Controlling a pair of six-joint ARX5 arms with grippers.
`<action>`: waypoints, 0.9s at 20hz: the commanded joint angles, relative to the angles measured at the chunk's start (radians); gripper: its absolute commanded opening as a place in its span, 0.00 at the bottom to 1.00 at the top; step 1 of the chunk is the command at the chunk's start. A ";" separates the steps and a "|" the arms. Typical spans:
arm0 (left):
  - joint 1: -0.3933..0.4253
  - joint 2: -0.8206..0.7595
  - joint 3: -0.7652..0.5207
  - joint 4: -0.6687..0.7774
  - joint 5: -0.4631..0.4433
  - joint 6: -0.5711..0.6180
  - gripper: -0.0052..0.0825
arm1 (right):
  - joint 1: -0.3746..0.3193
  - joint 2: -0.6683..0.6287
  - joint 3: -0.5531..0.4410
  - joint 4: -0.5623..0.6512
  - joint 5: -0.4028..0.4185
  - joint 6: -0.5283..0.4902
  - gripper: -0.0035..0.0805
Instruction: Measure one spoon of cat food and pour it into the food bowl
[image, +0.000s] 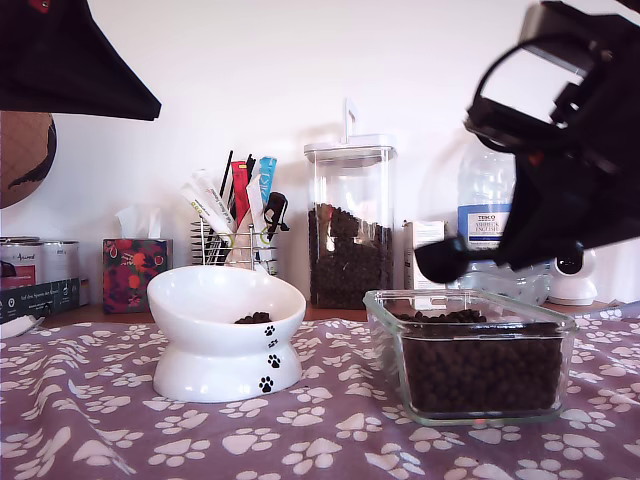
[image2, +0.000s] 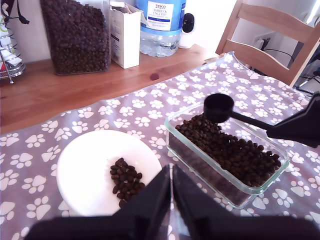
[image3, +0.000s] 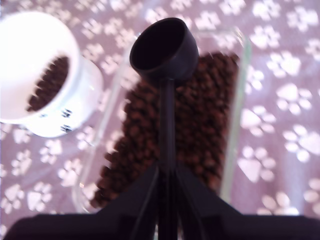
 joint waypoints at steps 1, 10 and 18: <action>0.000 0.008 -0.009 0.010 0.002 0.008 0.04 | -0.011 0.017 -0.017 -0.033 -0.023 0.006 0.03; 0.000 0.008 -0.009 0.010 0.050 0.008 0.04 | -0.015 0.053 -0.009 -0.058 -0.074 0.027 0.39; 0.000 0.013 -0.009 0.050 0.072 0.009 0.04 | -0.026 0.017 0.101 -0.064 -0.053 -0.127 0.18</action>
